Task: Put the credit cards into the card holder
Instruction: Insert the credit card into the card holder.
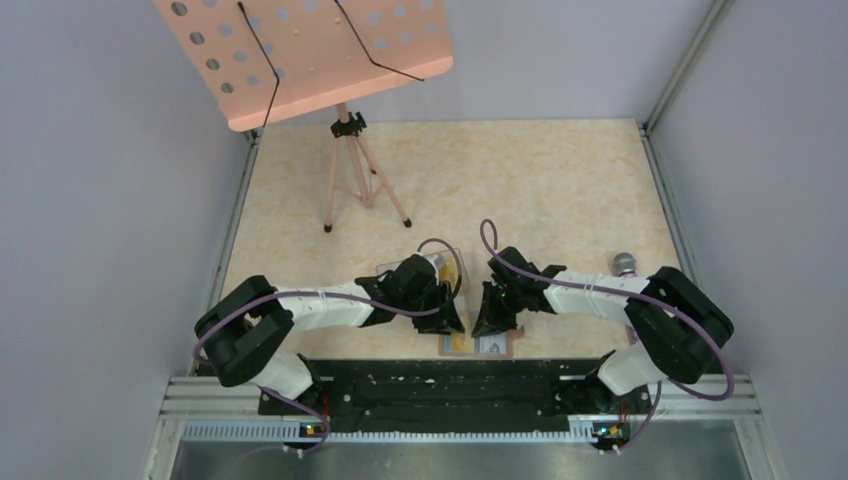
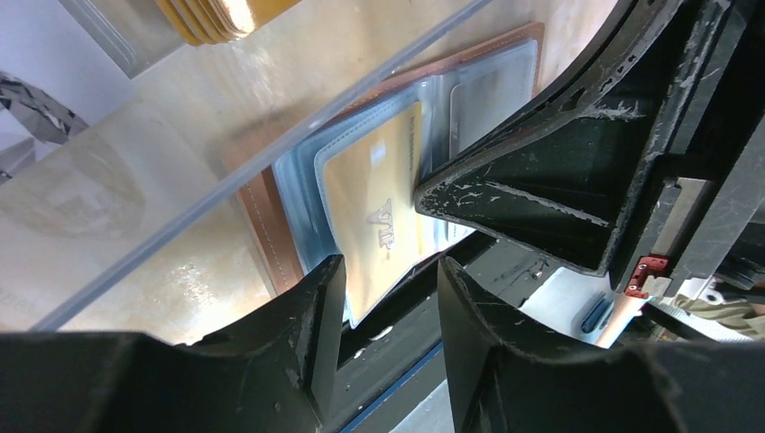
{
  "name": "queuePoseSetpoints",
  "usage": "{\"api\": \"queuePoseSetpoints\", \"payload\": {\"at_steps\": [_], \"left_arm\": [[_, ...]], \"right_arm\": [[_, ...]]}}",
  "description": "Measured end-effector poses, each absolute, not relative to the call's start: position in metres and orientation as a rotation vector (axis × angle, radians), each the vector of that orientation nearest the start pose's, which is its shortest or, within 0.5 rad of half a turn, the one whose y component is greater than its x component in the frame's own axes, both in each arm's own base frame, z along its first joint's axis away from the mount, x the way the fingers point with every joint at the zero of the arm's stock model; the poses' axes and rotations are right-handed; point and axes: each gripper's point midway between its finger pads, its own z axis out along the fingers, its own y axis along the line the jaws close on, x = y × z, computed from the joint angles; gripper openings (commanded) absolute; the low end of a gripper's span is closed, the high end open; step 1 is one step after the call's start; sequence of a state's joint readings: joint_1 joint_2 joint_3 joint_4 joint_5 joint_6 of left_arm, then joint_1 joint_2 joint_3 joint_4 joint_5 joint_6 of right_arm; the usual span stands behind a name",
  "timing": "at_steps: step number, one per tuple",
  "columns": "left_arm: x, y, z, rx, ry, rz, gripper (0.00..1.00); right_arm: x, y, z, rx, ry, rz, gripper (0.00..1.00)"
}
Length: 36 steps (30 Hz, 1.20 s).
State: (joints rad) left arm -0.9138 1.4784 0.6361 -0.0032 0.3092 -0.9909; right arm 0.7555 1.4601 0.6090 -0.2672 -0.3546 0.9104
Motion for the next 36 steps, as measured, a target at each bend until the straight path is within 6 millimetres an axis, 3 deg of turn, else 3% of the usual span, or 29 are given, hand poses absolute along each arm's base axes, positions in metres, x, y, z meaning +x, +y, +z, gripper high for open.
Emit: {"api": "queuePoseSetpoints", "payload": {"at_steps": [13, 20, 25, 29, 30, 36], "left_arm": [[0.137, -0.318, 0.038, 0.121, 2.805, -0.879, 0.5], [0.135, -0.319, 0.036, 0.127, 2.813, -0.878, 0.47], [0.133, -0.325, 0.035, 0.128, 2.806, -0.938, 0.36], [0.131, -0.327, 0.033, 0.095, 2.8, -0.975, 0.03], [0.131, -0.326, 0.033, 0.086, 2.797, -0.985, 0.0], [0.132, -0.327, 0.049, 0.043, 2.755, -1.029, 0.0]], "right_arm": [[0.136, 0.256, 0.015, 0.103, 2.969, 0.859, 0.0], [0.136, 0.257, 0.015, 0.092, 2.965, 0.862, 0.0], [0.136, 0.257, 0.015, 0.095, 2.962, 0.869, 0.0], [0.135, 0.259, 0.016, 0.091, 2.955, 0.888, 0.0], [0.134, 0.259, 0.016, 0.09, 2.951, 0.9, 0.0], [0.133, 0.256, 0.026, 0.082, 2.914, 0.916, 0.0]]}}
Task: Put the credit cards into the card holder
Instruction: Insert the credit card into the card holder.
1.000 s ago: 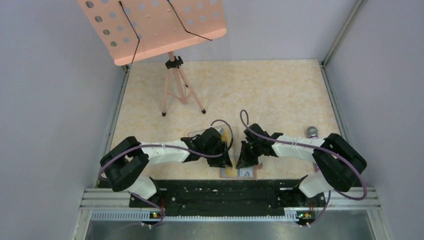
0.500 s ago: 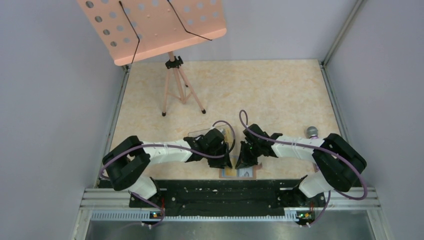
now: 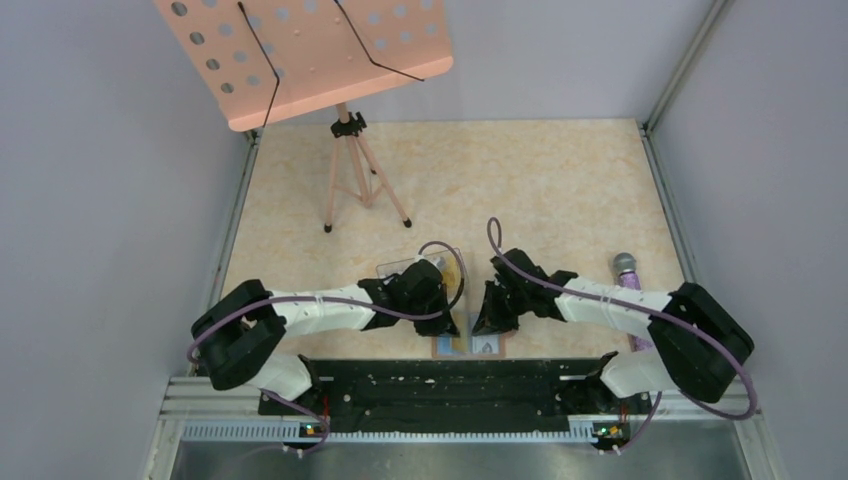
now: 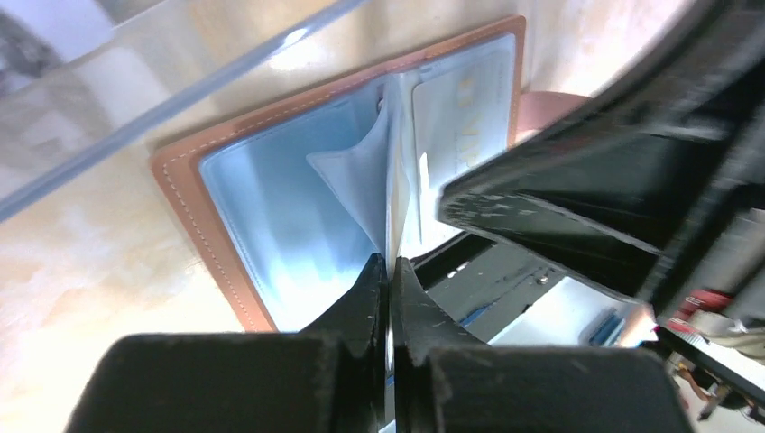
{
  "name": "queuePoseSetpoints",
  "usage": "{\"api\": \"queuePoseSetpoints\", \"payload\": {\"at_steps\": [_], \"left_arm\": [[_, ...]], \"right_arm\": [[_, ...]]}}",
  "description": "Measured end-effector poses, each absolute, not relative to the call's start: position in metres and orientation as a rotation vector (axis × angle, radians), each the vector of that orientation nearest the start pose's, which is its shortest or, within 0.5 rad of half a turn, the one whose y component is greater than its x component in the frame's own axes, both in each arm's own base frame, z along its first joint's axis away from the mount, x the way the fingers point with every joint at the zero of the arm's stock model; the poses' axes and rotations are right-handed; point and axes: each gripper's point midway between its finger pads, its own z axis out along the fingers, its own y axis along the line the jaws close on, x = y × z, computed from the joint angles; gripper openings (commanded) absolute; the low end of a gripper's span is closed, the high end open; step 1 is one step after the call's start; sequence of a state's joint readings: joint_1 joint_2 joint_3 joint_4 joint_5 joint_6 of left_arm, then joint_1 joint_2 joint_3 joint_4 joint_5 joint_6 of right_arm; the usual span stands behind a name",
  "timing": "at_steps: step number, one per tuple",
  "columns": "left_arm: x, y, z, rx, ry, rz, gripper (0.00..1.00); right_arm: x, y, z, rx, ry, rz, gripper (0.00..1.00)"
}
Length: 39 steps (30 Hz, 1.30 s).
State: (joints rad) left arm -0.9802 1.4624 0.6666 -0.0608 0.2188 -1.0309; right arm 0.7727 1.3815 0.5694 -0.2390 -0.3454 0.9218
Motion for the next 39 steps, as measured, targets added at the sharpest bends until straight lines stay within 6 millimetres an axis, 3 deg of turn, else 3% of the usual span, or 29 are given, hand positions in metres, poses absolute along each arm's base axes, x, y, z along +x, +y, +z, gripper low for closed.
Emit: {"api": "queuePoseSetpoints", "payload": {"at_steps": [5, 11, 15, 23, 29, 39], "left_arm": [[0.133, -0.317, 0.055, 0.041, 2.817, -0.89, 0.02], [0.144, -0.334, 0.062, 0.1, 2.839, -0.838, 0.31], [0.139, -0.349, 0.054, 0.15, 2.888, -0.814, 0.39], [0.124, -0.387, 0.053, 0.26, 2.907, -0.867, 0.42], [0.116, -0.405, 0.057, 0.313, 2.886, -0.954, 0.43], [0.115, -0.433, 0.08, 0.419, 2.772, -1.179, 0.46]], "right_arm": [[0.139, 0.253, 0.051, 0.075, 2.814, 0.935, 0.02], [0.142, 0.244, 0.069, 0.097, 2.762, 0.935, 0.03], [0.145, 0.233, 0.076, 0.148, 2.745, 0.92, 0.03], [0.156, 0.207, 0.092, 0.26, 2.68, 0.903, 0.04], [0.152, 0.194, 0.089, 0.284, 2.701, 0.855, 0.04], [0.151, 0.177, 0.081, 0.324, 2.724, 0.751, 0.04]]}}
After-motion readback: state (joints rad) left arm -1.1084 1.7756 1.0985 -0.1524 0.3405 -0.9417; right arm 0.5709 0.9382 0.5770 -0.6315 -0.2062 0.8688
